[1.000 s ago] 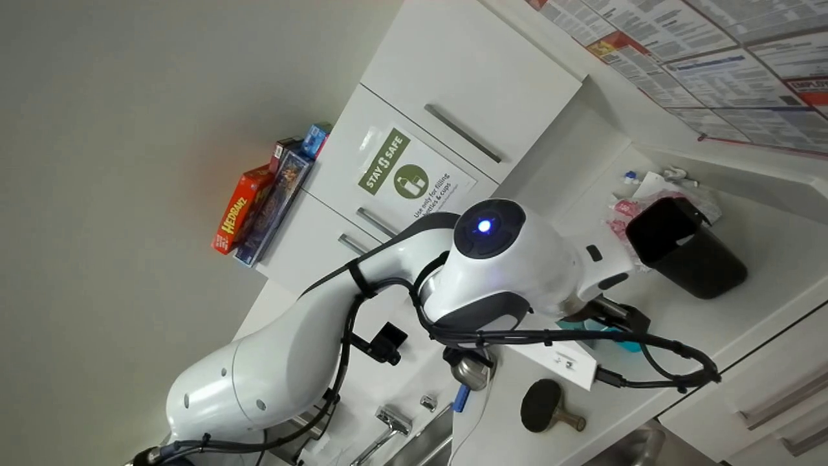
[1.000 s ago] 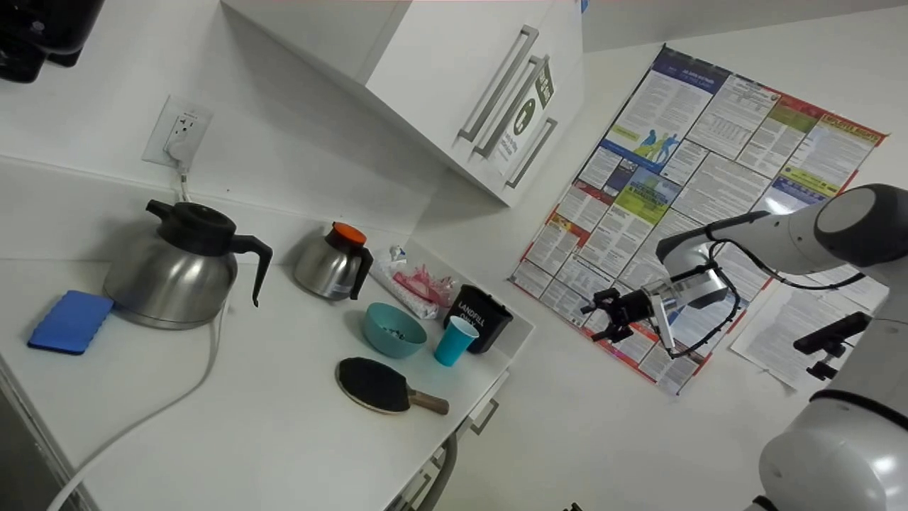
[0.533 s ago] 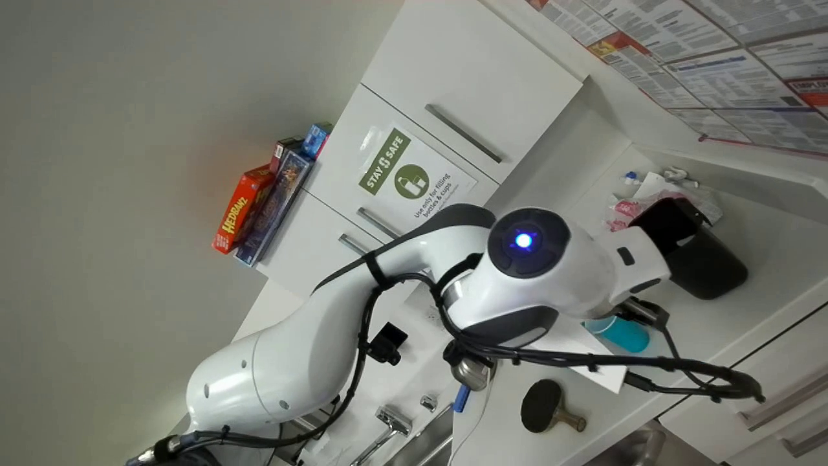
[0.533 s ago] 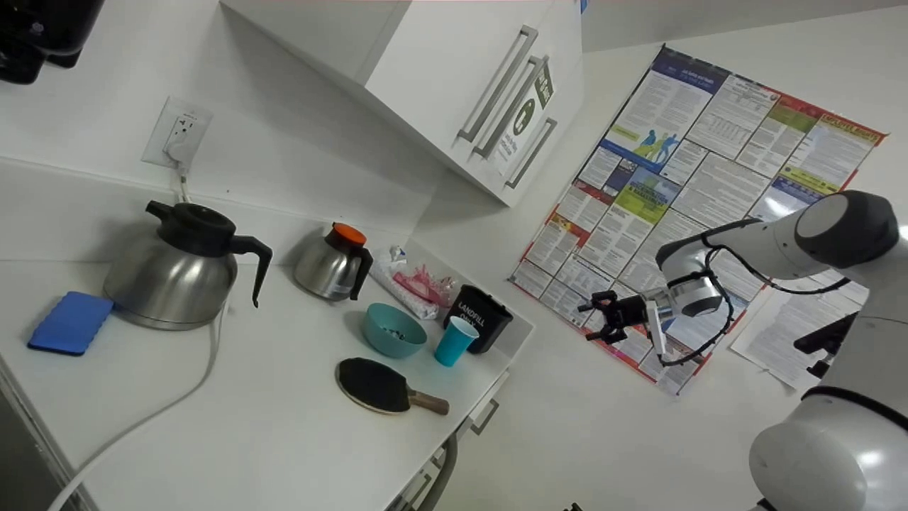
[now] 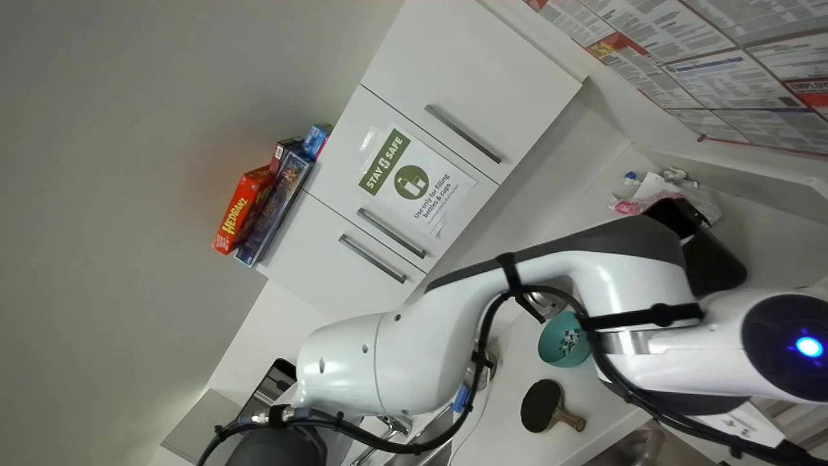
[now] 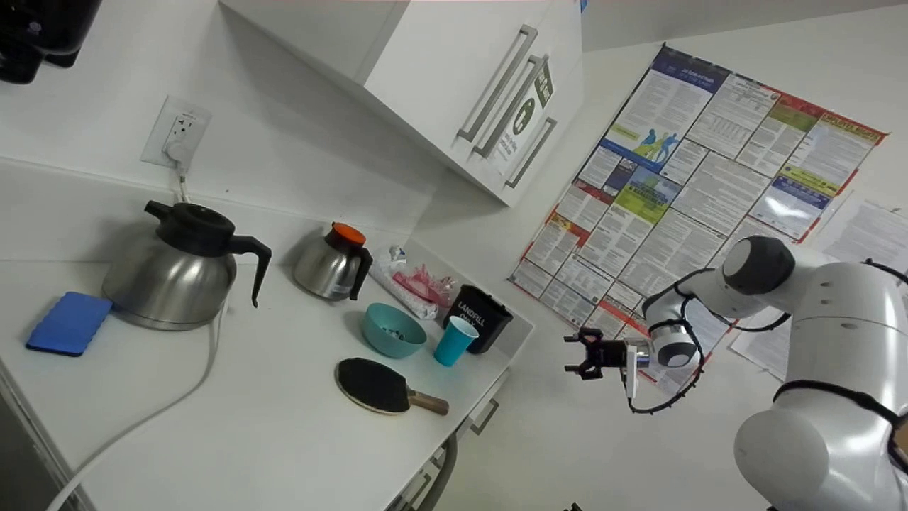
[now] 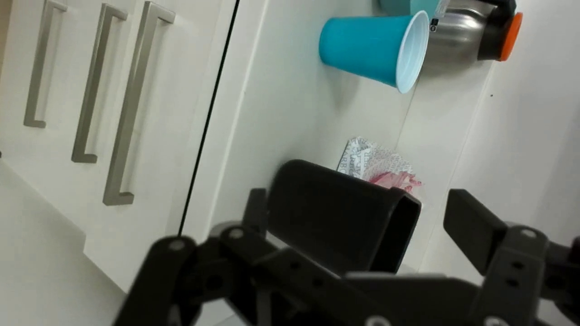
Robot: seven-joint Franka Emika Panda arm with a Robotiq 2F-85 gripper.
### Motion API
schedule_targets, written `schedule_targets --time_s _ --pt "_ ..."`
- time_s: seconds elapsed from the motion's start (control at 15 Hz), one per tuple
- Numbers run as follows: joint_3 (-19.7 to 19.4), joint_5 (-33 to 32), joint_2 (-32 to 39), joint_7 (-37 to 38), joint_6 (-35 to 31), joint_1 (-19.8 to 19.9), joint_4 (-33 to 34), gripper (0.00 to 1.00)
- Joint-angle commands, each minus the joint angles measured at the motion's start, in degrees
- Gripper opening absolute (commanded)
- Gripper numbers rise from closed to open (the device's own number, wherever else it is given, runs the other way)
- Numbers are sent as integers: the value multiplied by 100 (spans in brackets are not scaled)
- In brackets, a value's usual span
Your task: Open the topmost drawer on the right
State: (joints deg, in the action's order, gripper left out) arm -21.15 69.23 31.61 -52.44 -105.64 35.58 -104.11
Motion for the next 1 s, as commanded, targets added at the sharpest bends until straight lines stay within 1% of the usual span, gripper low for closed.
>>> schedule_targets --time_s 0.0,0.27,0.53,0.6,0.73,0.93 --pt "351 189 951 -1 594 501 881 100" --pt "666 132 1705 29 820 790 1520 100" --pt "917 148 2270 15 716 891 1993 100" --pt "848 72 2016 3 552 806 1645 100" --pt "878 71 2144 3 541 805 1707 100" --pt "875 70 2138 4 541 810 1710 100"
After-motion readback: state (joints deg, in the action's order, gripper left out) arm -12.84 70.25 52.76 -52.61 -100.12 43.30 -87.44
